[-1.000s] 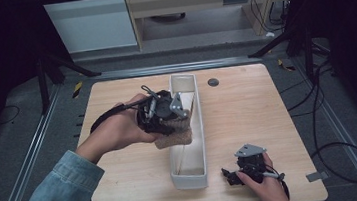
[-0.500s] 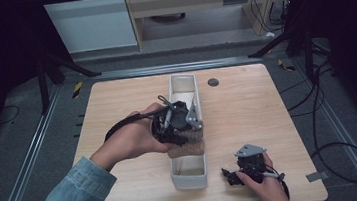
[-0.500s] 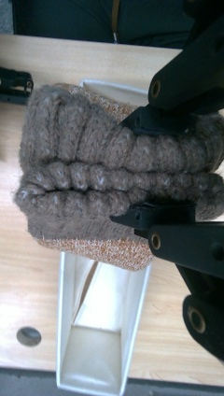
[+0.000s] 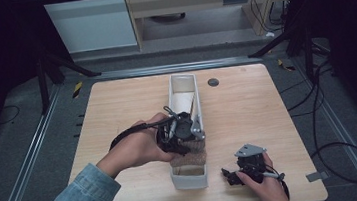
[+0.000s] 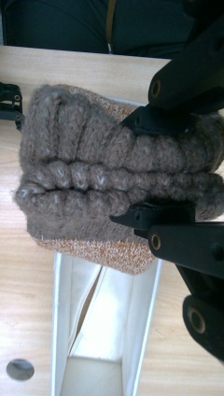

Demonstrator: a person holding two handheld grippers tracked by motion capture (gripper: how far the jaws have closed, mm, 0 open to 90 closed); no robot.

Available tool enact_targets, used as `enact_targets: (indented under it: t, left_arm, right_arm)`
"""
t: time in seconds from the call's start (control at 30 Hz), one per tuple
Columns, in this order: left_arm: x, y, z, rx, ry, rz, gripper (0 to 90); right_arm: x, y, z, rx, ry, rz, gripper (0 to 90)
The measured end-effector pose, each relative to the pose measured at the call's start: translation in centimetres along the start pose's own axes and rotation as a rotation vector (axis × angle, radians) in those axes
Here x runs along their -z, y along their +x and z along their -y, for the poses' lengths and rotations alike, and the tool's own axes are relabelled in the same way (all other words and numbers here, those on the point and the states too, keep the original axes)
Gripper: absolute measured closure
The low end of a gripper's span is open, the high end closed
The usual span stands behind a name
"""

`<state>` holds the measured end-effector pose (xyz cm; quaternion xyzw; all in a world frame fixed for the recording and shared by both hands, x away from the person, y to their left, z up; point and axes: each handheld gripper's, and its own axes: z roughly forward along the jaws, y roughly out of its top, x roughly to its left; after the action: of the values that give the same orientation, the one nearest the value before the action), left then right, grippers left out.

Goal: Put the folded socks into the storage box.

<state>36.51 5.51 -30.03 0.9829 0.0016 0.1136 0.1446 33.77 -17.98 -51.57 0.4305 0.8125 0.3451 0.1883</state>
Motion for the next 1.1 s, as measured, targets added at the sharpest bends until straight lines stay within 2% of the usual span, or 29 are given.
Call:
enact_targets:
  t: [0.3,0.47,0.67,1.1]
  left_arm:
    - [-1.3,-0.5,0.1,0.003,0.009,0.032,64.4]
    - [-2.5,-0.6,0.4,0.019,0.019,0.059,64.3]
    - [-3.3,-0.4,0.8,0.034,0.019,0.066,64.2]
    - [-3.8,-0.1,1.2,0.064,-0.003,0.098,61.8]
  right_arm:
    - [0.0,0.0,0.0,0.001,0.0,0.0,0.4]
    - [0.0,0.0,0.0,0.001,0.0,0.0,0.4]
    - [0.0,0.0,0.0,0.0,-0.001,0.0,0.4]
    - [0.0,0.0,0.0,0.001,-0.001,0.0,0.4]
